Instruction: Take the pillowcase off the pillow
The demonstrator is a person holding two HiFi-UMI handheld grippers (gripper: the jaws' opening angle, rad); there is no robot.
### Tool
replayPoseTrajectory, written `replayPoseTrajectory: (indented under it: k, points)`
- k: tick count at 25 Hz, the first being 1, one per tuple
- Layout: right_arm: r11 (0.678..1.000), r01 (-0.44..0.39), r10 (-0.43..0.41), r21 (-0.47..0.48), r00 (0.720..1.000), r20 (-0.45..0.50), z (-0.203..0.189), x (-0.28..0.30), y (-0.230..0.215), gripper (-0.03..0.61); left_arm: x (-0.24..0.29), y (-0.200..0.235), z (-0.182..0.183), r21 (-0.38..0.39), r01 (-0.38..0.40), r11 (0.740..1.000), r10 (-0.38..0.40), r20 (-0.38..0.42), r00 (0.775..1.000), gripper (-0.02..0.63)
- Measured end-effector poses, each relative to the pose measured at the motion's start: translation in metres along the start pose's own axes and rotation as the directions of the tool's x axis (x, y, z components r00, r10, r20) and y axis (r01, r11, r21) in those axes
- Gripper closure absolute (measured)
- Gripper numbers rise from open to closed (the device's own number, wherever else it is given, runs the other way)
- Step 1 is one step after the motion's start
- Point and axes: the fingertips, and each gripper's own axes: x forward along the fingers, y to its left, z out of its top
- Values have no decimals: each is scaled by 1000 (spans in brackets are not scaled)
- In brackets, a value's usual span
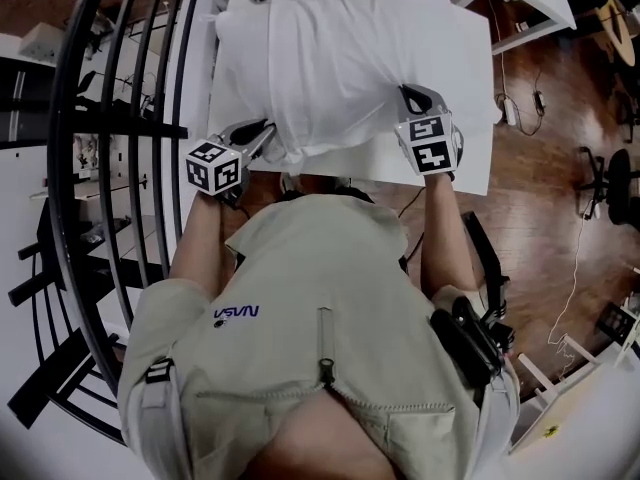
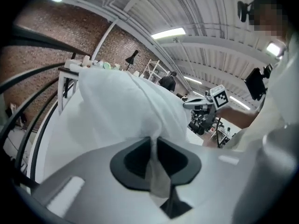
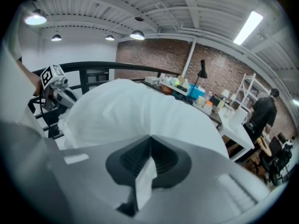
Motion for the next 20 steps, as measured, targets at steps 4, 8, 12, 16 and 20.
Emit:
replayPoseTrajectory:
  k: [4, 8, 12, 16, 20]
  points:
    - [995, 93, -93, 30, 996, 2, -7, 0, -31, 577, -8, -8, 20, 59, 25, 998, -25, 13, 1000, 595]
    - [979, 191, -192, 70, 981, 6, -24, 1, -93, 578, -4, -7, 45, 67, 23, 997, -27, 56, 998, 597]
    - [958, 265, -266, 108, 964, -6, -25, -5, -117, 578, -41, 12, 72, 71, -32, 997, 22, 129, 991, 597]
    - [953, 258, -253, 158, 966, -52, -45, 5, -114, 578, -60, 37, 67, 29, -85, 996, 81, 126, 989, 597]
    - [967, 169, -154, 190, 984, -88, -64, 16, -74, 577, -55, 47, 25, -26, -109, 994, 110, 48, 993, 594]
